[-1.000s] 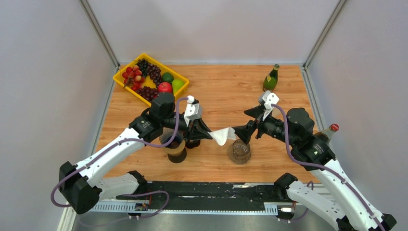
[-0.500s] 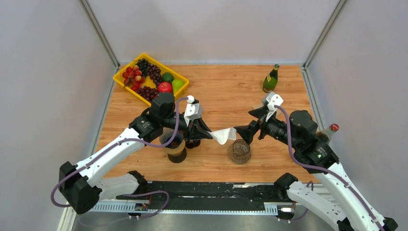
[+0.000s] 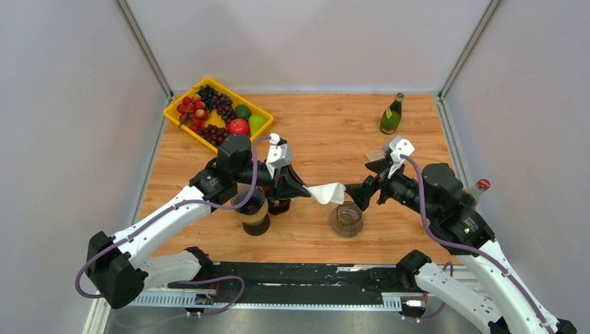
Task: Place the coffee filter in the dripper
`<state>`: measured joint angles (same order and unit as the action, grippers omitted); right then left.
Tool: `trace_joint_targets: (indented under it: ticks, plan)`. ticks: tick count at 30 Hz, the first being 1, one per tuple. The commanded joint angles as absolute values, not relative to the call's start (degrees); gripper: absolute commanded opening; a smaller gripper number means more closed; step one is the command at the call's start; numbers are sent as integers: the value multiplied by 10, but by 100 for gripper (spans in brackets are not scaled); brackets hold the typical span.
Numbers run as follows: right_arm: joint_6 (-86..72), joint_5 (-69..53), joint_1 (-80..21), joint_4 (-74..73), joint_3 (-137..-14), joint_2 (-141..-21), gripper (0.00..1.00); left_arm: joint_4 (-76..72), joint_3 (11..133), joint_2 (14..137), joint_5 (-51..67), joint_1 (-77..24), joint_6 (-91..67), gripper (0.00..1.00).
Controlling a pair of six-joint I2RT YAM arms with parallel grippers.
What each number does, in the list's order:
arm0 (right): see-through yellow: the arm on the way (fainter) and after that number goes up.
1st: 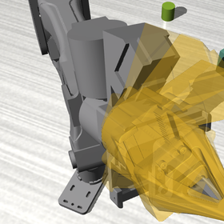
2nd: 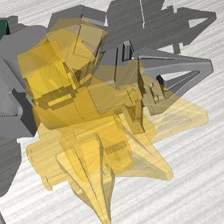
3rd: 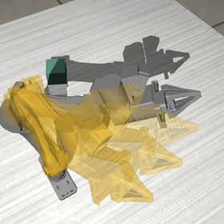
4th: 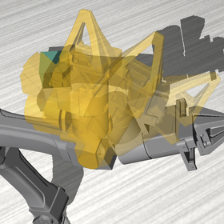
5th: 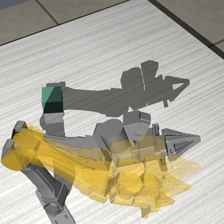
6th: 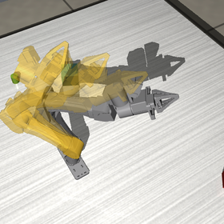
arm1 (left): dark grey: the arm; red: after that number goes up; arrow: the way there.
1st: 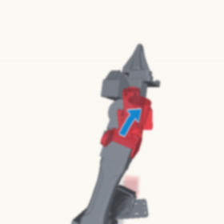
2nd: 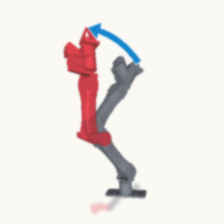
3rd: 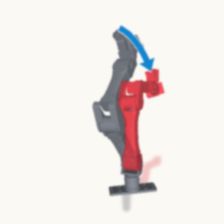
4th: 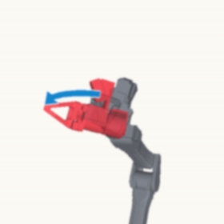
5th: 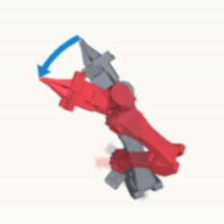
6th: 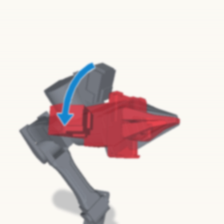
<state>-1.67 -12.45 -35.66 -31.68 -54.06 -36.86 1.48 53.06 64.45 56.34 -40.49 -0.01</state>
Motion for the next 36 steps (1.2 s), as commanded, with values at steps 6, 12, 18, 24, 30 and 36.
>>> trace_joint_targets:
  ticks: [6,12,18,24,30,36]
  plan:
    - [-44,-64,-356,-316,-567,-356,100,-120,499,651,574,-407,-106,12]
    - [-40,-86,-356,-316,-566,-361,100,-135,497,659,576,-407,-124,12]
    - [-35,-63,-356,-318,-562,-343,100,-144,499,669,572,-407,-145,11]
    - [-27,-58,-356,-320,-564,-341,100,-150,501,674,571,-407,-154,11]
    - [-14,-86,-356,-322,-567,-335,100,-151,503,678,567,-407,-161,11]
    - [-5,-119,-356,-323,-563,-341,100,-152,505,682,563,-407,-165,11]
